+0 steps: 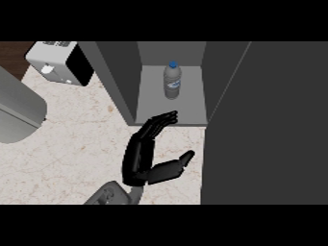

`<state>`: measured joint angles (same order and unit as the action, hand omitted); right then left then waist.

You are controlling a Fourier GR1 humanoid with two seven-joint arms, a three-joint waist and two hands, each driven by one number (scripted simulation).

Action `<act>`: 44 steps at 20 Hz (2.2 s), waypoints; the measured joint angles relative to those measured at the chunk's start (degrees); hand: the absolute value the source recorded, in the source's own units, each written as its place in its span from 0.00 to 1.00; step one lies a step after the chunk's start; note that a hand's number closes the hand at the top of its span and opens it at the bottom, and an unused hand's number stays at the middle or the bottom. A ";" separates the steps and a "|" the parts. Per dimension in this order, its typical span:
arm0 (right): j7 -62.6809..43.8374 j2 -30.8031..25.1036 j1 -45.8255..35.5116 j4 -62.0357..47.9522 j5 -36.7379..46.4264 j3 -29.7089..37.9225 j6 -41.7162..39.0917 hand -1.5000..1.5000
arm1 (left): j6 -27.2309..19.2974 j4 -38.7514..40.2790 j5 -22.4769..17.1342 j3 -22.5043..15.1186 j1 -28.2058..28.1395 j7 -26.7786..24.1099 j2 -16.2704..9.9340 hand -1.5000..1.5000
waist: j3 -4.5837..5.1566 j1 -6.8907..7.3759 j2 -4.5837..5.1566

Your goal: Pick up the bottled water, place it into the cabinet and close the cabinet

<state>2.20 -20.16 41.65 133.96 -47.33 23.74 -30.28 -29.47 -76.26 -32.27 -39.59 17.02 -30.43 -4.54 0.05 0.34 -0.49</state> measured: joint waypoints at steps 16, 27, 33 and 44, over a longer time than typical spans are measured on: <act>-2.82 -2.94 2.99 0.47 0.70 -7.70 -12.56 1.00 | 8.33 -21.64 -1.32 2.79 -19.28 0.01 -21.56 1.00 | 0.11 -0.43 0.01; -1.71 -2.54 2.61 1.53 1.42 -13.53 -16.60 1.00 | 16.02 -29.97 -8.06 12.25 -28.56 -2.82 -32.20 0.00 | 0.34 -0.59 -0.46; -3.36 -3.34 0.54 1.73 2.06 -18.55 -17.15 1.00 | 18.66 -32.56 -11.53 18.10 -32.69 -3.37 -37.02 0.00 | 0.53 0.17 -0.67; -8.81 -5.99 -9.42 1.51 3.55 -28.22 -15.46 1.00 | 24.91 -33.96 -17.16 24.87 -38.97 -3.67 -42.67 0.00 | 1.02 1.74 -1.27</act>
<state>-6.61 -26.16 32.23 135.47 -43.78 -4.49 -45.74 -4.56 -110.22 -49.44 -14.72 -21.95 -34.10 -47.20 1.07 2.08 -1.76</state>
